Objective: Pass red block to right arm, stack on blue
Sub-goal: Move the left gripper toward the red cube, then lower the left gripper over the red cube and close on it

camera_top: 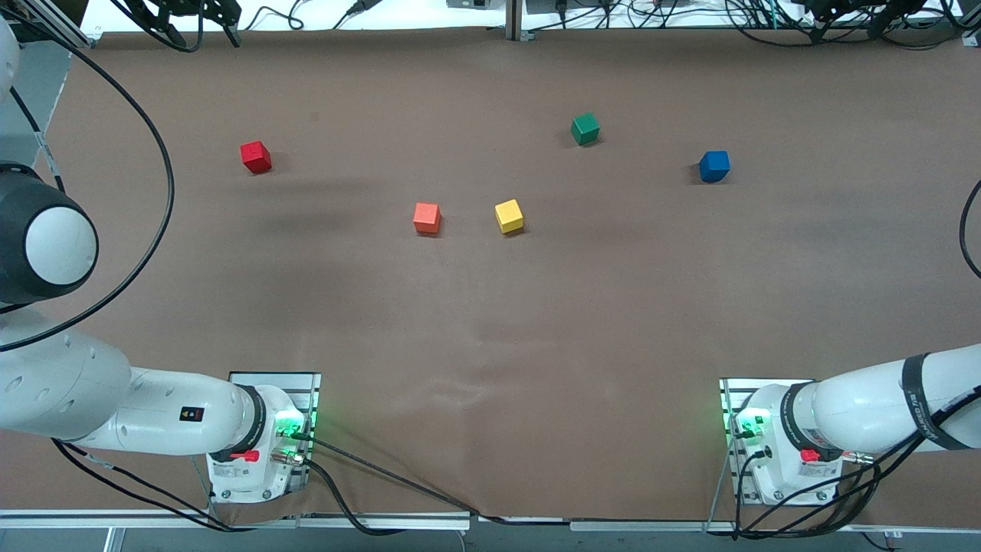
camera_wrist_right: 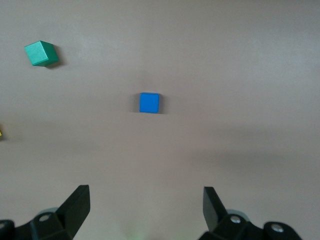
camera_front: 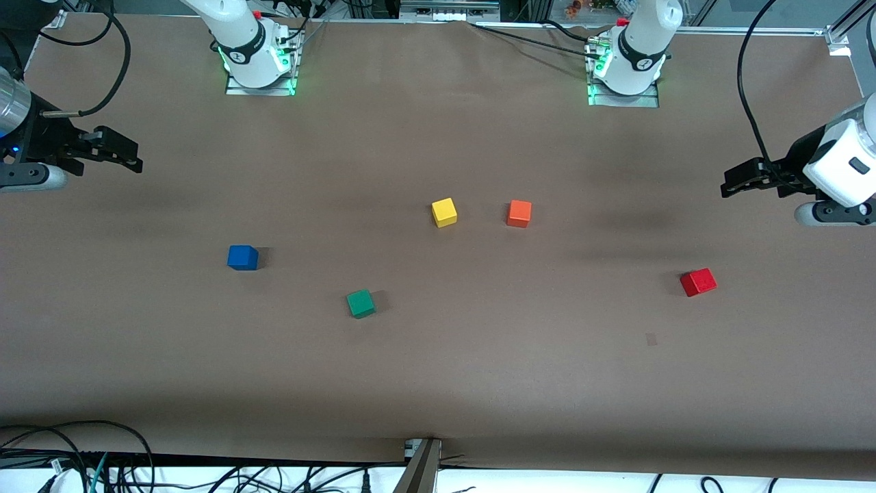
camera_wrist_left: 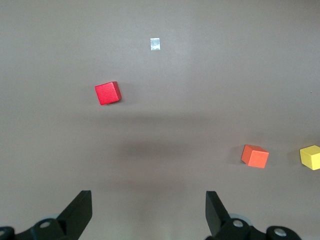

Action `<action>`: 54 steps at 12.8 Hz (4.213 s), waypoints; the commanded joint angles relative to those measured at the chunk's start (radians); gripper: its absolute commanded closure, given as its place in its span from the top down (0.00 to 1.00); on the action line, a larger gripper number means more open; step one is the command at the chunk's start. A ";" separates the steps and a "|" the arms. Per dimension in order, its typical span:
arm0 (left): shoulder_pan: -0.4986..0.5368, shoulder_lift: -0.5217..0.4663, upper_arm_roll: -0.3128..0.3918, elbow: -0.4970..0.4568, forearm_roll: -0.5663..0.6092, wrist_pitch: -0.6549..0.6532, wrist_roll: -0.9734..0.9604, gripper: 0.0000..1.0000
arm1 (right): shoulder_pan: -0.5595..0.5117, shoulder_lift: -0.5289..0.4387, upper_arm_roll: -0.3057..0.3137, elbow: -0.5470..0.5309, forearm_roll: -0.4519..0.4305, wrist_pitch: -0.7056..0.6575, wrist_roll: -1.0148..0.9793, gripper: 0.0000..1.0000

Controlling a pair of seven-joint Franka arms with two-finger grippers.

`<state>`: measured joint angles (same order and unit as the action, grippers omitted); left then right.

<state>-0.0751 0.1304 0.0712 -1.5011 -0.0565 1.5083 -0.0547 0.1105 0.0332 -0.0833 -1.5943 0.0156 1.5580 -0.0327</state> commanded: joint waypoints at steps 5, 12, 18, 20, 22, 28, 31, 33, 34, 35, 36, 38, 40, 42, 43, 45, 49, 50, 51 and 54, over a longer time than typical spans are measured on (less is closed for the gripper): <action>-0.005 0.023 0.002 0.039 0.024 -0.019 -0.011 1.00 | 0.000 0.002 -0.001 0.016 0.007 -0.003 -0.006 1.00; -0.003 0.028 0.001 0.039 0.021 -0.019 -0.008 1.00 | 0.001 0.017 -0.001 0.047 0.007 -0.004 -0.012 1.00; 0.076 0.109 0.009 0.038 0.049 0.016 -0.004 1.00 | 0.001 0.017 0.000 0.045 0.007 -0.006 -0.010 1.00; 0.115 0.144 0.009 0.036 0.050 0.033 -0.004 1.00 | 0.001 0.017 -0.001 0.045 0.007 -0.007 -0.007 1.00; 0.148 0.167 0.009 0.016 0.049 0.090 -0.004 1.00 | 0.001 0.016 0.002 0.043 0.007 -0.007 -0.004 1.00; 0.201 0.230 0.004 -0.163 0.035 0.367 -0.002 1.00 | 0.001 0.017 0.002 0.042 0.007 -0.009 -0.001 1.00; 0.199 0.232 -0.001 -0.278 0.012 0.513 -0.004 1.00 | 0.038 0.017 0.013 0.042 -0.011 -0.001 0.001 1.00; 0.198 0.248 -0.001 -0.353 0.010 0.652 -0.013 1.00 | 0.035 0.017 0.011 0.040 -0.010 0.002 0.001 1.00; 0.198 0.268 -0.002 -0.378 0.010 0.720 -0.014 1.00 | 0.035 0.017 0.011 0.040 -0.010 0.002 0.001 1.00; 0.196 0.290 -0.002 -0.387 0.010 0.771 -0.016 1.00 | 0.038 0.017 0.011 0.040 -0.010 0.002 0.001 1.00; 0.193 0.314 -0.004 -0.387 0.009 0.794 -0.019 1.00 | 0.035 0.017 0.011 0.040 -0.010 0.001 0.001 1.00; 0.190 0.351 -0.004 -0.387 0.009 0.841 -0.019 1.00 | 0.031 0.019 0.007 0.040 0.000 0.002 -0.001 1.00; 0.189 0.379 -0.005 -0.389 0.003 0.889 -0.019 1.00 | 0.026 0.019 0.002 0.040 0.006 0.002 -0.007 1.00; 0.184 0.402 -0.005 -0.389 -0.020 0.920 -0.019 1.00 | 0.028 0.019 0.002 0.042 0.004 0.002 -0.007 1.00; 0.184 0.409 -0.014 -0.395 -0.025 0.937 -0.020 1.00 | 0.029 0.019 0.004 0.042 -0.002 0.002 -0.007 1.00; 0.184 0.416 -0.024 -0.416 -0.025 0.980 -0.037 1.00 | 0.031 0.019 0.004 0.043 -0.006 0.002 -0.007 1.00; 0.187 0.411 -0.025 -0.447 -0.025 0.980 -0.034 1.00 | 0.032 0.019 0.004 0.045 -0.008 -0.001 -0.010 1.00; 0.190 0.408 -0.025 -0.456 -0.025 0.980 -0.030 1.00 | 0.029 0.019 0.004 0.045 -0.002 -0.001 -0.013 1.00; 0.193 0.406 -0.025 -0.461 -0.025 0.980 -0.027 1.00 | 0.028 0.019 0.002 0.045 0.000 0.001 -0.012 1.00; 0.193 0.405 -0.025 -0.467 -0.023 0.971 -0.025 0.46 | 0.032 0.019 0.004 0.045 -0.008 0.001 -0.007 1.00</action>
<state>0.1196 0.5539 0.0443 -1.9469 -0.0615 2.4728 -0.0906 0.1441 0.0452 -0.0820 -1.5706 0.0150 1.5641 -0.0328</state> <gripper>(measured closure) 0.216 0.000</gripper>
